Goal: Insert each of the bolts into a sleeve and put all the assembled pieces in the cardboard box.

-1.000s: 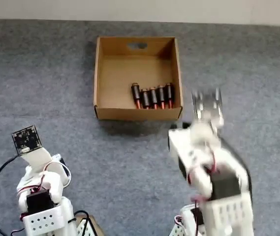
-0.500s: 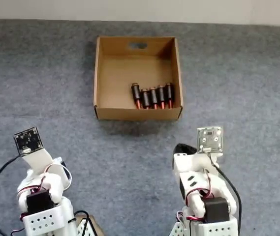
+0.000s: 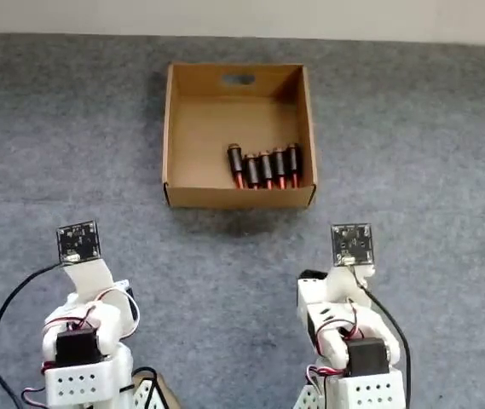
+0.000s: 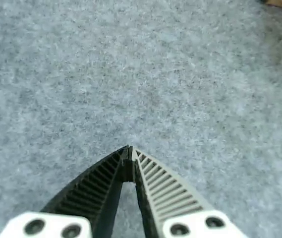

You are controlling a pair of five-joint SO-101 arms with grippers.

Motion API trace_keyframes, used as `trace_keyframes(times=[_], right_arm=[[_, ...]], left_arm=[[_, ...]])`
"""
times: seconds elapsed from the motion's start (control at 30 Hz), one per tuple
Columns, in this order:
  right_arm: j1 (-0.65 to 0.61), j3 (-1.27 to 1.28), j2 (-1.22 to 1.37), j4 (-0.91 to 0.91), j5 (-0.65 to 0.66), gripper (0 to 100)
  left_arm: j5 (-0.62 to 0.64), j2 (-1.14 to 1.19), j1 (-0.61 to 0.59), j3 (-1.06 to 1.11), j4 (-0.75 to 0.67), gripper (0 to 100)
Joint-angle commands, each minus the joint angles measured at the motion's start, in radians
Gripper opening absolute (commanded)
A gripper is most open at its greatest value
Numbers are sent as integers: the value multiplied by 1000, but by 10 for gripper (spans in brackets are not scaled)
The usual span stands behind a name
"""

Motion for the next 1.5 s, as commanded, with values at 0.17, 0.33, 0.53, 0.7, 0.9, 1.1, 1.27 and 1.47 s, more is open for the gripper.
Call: trace_keyframes(times=[0.17, 0.33, 0.53, 0.7, 0.9, 1.1, 1.27, 1.47], right_arm=[[53, 137, -7, 85, 2, 9], [56, 137, -7, 87, 2, 9], [56, 137, -7, 87, 6, 9], [56, 137, -7, 87, 6, 9], [54, 137, -8, 87, 6, 9], [58, 137, -10, 88, 6, 9], [56, 137, -10, 88, 6, 9], [56, 137, -8, 87, 6, 9]], left_arm=[[-117, 4, 18, 19, -40, 8], [-241, 5, 21, 19, -34, 8], [-244, 5, 15, 19, -34, 8], [-244, 5, 15, 19, -34, 8], [-244, 5, 15, 19, -34, 8], [-244, -22, 21, 19, -34, 8], [-244, -24, 21, 19, -34, 8], [-244, -24, 22, 19, -34, 8]])
